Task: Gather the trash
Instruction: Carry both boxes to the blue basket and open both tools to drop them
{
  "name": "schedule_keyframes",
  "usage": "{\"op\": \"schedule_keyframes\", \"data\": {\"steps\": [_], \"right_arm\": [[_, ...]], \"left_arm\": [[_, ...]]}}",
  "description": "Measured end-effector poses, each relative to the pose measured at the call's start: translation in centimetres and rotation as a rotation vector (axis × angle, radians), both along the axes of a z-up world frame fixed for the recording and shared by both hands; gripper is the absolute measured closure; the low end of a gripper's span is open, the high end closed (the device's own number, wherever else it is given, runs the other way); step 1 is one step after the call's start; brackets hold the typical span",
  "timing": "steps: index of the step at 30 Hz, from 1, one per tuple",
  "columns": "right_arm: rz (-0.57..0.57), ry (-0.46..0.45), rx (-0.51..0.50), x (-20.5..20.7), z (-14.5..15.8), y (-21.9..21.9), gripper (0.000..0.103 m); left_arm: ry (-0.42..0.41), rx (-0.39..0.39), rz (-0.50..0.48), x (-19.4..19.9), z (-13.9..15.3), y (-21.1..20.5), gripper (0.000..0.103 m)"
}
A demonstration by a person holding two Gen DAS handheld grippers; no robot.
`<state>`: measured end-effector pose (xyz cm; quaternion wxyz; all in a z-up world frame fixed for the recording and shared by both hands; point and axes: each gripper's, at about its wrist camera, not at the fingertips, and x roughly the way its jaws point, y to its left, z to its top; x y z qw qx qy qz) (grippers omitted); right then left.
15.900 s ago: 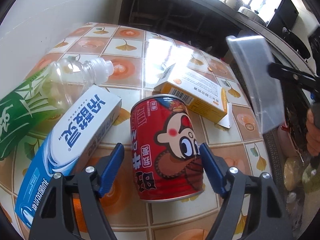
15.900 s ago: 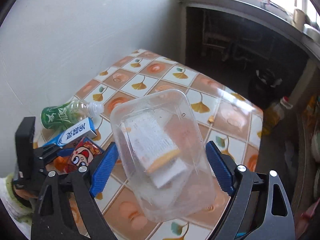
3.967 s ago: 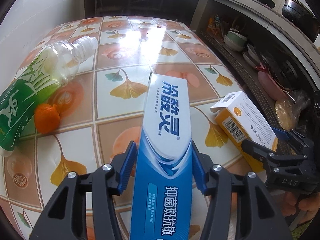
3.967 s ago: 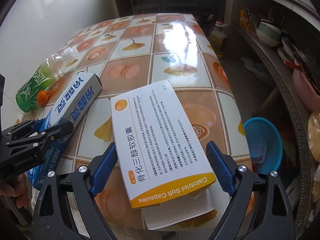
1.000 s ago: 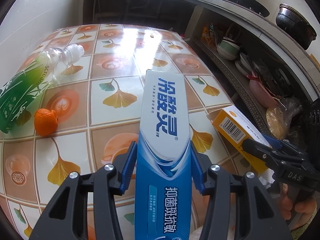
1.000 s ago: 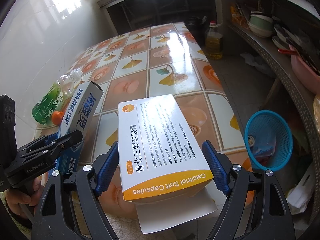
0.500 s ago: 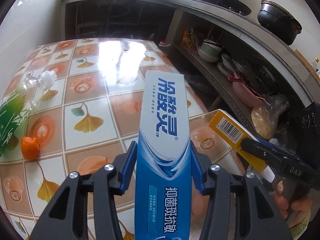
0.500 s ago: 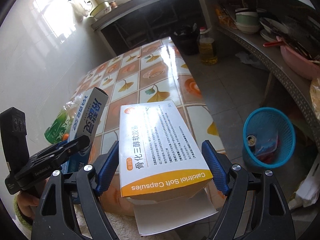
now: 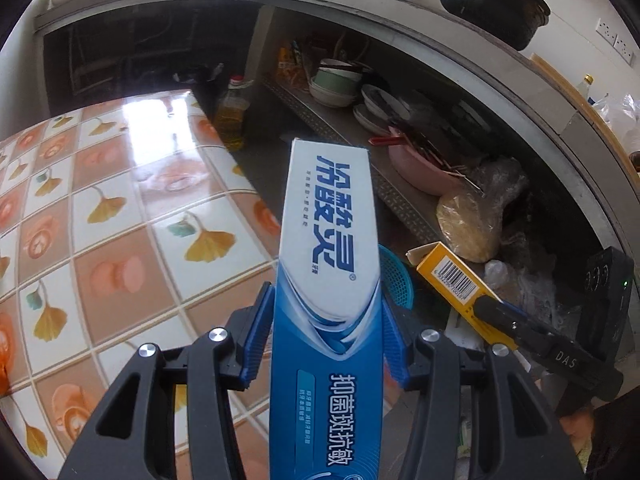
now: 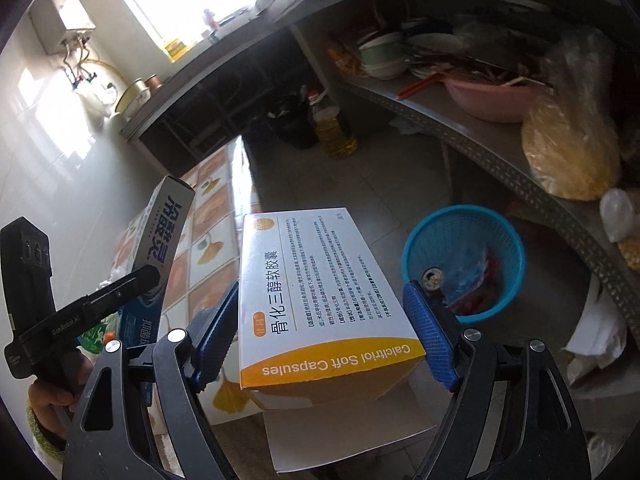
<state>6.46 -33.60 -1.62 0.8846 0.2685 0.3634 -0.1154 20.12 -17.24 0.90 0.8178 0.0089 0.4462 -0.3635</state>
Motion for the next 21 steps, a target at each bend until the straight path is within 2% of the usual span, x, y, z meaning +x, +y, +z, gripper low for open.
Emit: {"op": "schedule_keyframes", "data": {"steps": [6,11,16,21], "right_arm": [[-0.201,0.054,0.038,-4.2,-2.9,-4.8,0.027],[-0.334,0.123,0.154,-6.6,-7.8,-8.6,0.027],[-0.418,0.164,0.274,-5.6,-12.8,-11.5,0.027],[-0.512,0.160,0.413,-2.9,-17.0,-14.7,0.027]], "left_arm": [[0.080,0.005,-0.090,1.3,-1.2,-7.3,0.055],[0.157,0.036,-0.144,2.6,-3.5,-12.5,0.055],[0.248,0.074,-0.162,4.3,-6.5,-16.8,0.055],[0.278,0.094,-0.166,5.1,-8.3,-18.2,0.055]]}}
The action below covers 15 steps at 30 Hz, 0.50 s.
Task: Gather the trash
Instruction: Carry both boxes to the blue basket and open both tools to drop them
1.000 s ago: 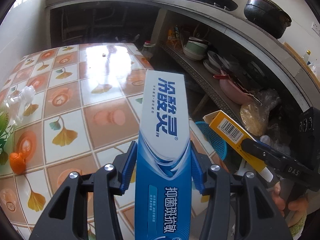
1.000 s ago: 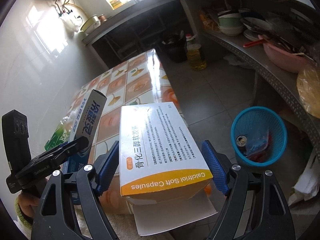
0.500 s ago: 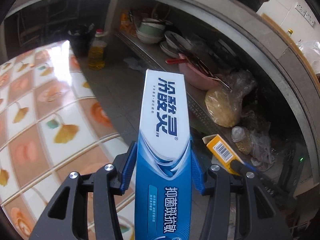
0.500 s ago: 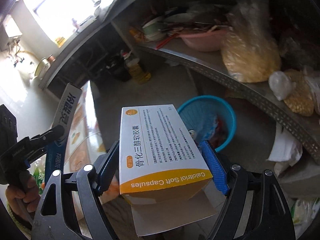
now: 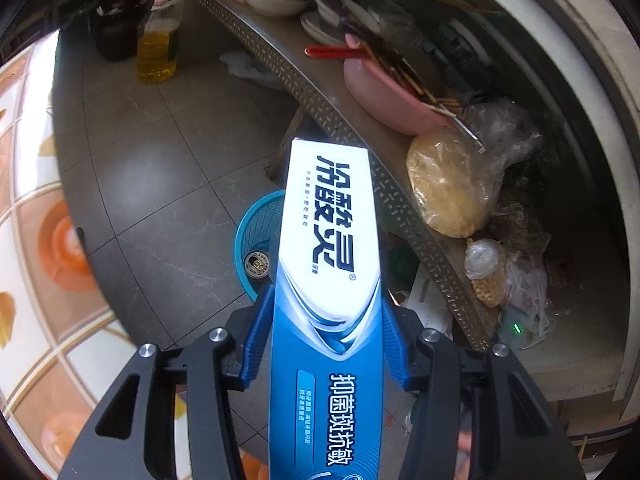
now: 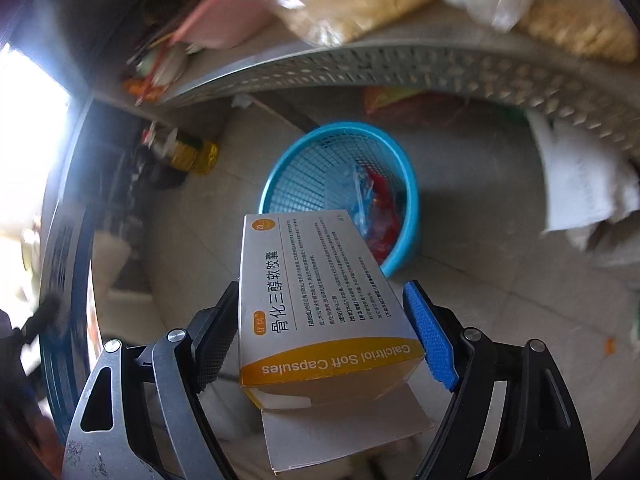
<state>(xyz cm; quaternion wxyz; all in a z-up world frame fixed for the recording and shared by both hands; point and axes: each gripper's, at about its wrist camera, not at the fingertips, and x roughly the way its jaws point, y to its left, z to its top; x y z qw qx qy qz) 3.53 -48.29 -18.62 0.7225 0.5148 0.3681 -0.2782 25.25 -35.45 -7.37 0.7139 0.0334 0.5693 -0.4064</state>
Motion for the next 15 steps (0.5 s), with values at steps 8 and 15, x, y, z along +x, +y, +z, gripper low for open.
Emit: {"op": "schedule_keyframes", "data": {"steps": [8,15], "right_arm": [[-0.165,-0.010,0.097,3.7,-5.9,-4.6,0.021],[-0.180,0.018,0.073,0.3,-6.2,-3.2,0.021]], "left_arm": [[0.026,0.028,0.000,1.7,-1.6,-1.0,0.055],[0.037,0.060,-0.005,2.6,-2.9,-2.4,0.055]]}}
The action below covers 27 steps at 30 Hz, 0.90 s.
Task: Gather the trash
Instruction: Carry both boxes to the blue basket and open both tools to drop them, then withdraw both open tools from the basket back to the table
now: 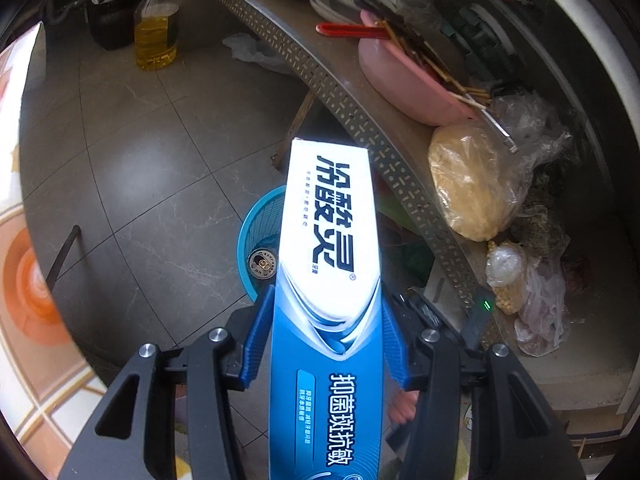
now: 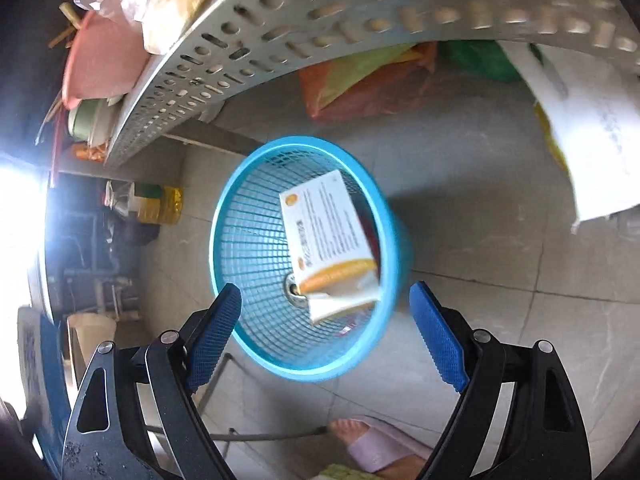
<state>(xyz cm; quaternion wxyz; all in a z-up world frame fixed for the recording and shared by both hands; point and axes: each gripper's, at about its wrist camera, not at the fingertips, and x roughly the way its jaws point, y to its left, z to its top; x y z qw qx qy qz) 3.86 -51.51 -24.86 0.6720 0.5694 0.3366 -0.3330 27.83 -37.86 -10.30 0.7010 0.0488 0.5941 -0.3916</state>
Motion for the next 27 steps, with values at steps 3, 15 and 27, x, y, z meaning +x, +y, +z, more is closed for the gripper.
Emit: {"op": "schedule_keyframes", "data": {"steps": [3,15,27], "right_arm": [[0.032,0.006,-0.024,-1.8,0.6,1.3,0.021],[0.098,0.015,-0.056,-2.7,2.6,2.8,0.021],[0.171,0.012,-0.104,-1.5,3.9,5.3,0.021]], "left_arm": [[0.015,0.028,-0.001,0.4,-1.1,-1.2,0.055],[-0.014,0.140,0.003,2.8,-5.1,-8.0,0.035],[-0.178,-0.031,-0.001,-1.0,4.5,1.1,0.035]]}}
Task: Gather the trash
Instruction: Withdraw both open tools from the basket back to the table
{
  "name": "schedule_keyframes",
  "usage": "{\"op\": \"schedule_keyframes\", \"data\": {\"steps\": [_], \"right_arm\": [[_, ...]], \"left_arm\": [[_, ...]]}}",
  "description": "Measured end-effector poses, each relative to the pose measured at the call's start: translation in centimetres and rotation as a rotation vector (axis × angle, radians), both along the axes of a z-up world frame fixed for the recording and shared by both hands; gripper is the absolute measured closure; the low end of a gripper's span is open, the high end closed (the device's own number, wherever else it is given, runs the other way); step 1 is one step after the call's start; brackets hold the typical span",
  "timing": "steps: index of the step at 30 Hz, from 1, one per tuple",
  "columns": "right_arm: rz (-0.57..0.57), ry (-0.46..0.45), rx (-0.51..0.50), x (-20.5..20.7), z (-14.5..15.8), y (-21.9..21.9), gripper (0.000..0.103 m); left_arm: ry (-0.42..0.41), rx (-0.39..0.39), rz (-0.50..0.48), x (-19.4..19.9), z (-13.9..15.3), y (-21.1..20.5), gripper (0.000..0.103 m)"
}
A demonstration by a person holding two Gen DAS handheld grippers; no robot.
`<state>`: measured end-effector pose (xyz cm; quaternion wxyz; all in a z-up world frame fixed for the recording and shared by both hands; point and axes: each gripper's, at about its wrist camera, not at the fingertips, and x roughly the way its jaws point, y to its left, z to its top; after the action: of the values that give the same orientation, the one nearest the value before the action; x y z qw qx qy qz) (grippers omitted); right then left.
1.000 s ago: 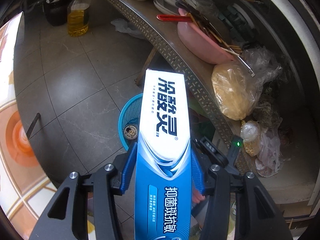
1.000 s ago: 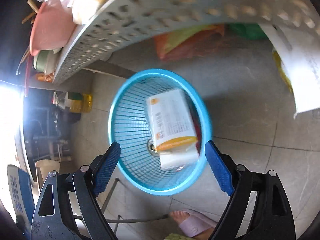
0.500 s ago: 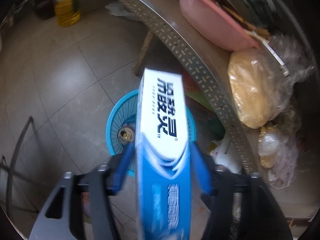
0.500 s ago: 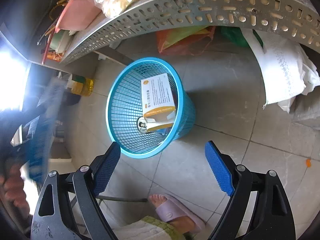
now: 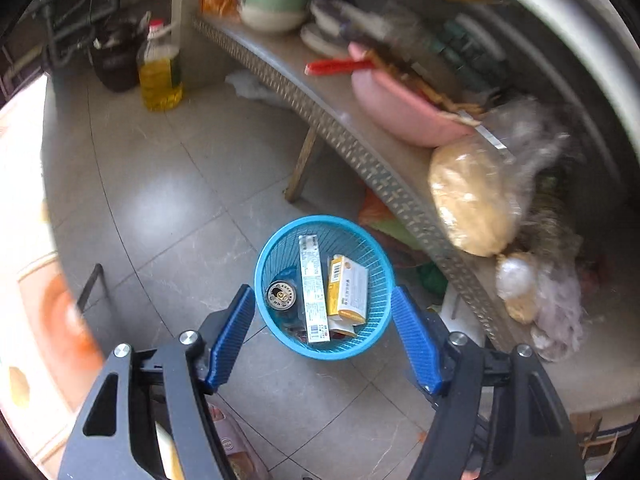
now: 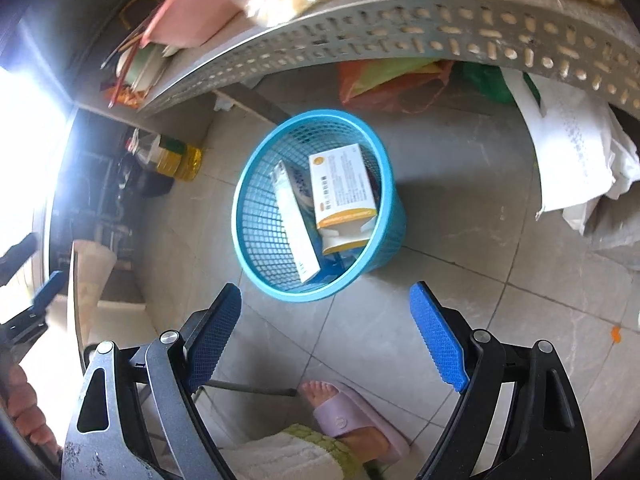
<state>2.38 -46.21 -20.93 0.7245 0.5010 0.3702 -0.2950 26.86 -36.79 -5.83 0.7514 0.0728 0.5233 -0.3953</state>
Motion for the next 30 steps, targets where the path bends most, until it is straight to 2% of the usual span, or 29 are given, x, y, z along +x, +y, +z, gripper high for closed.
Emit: {"op": "schedule_keyframes", "data": {"steps": [3,6,12,16,22,27,30], "right_arm": [[0.040,0.003,-0.062,0.4,1.9,1.2,0.021],[0.095,-0.008,-0.157,0.8,4.6,2.9,0.021],[0.242,-0.077,-0.412,1.6,11.1,7.6,0.011],[0.326,-0.139,-0.526,2.1,14.6,10.7,0.008],[0.422,-0.199,-0.595,3.3,18.1,14.4,0.008],[0.491,-0.250,-0.622,4.1,20.2,17.4,0.008],[0.542,-0.268,-0.619,4.6,20.8,19.2,0.008]], "left_arm": [[-0.040,-0.061,-0.016,-1.8,2.4,2.9,0.034],[-0.101,-0.105,-0.004,-3.2,4.3,6.8,0.028],[-0.206,-0.131,0.118,-4.8,6.8,15.5,0.022],[-0.227,-0.151,0.235,-5.5,7.7,21.8,0.018],[-0.288,-0.191,0.374,-7.0,9.3,29.1,0.010],[-0.374,-0.196,0.413,-8.6,10.7,33.4,0.007],[-0.394,-0.212,0.435,-9.5,11.2,36.1,0.006]]}}
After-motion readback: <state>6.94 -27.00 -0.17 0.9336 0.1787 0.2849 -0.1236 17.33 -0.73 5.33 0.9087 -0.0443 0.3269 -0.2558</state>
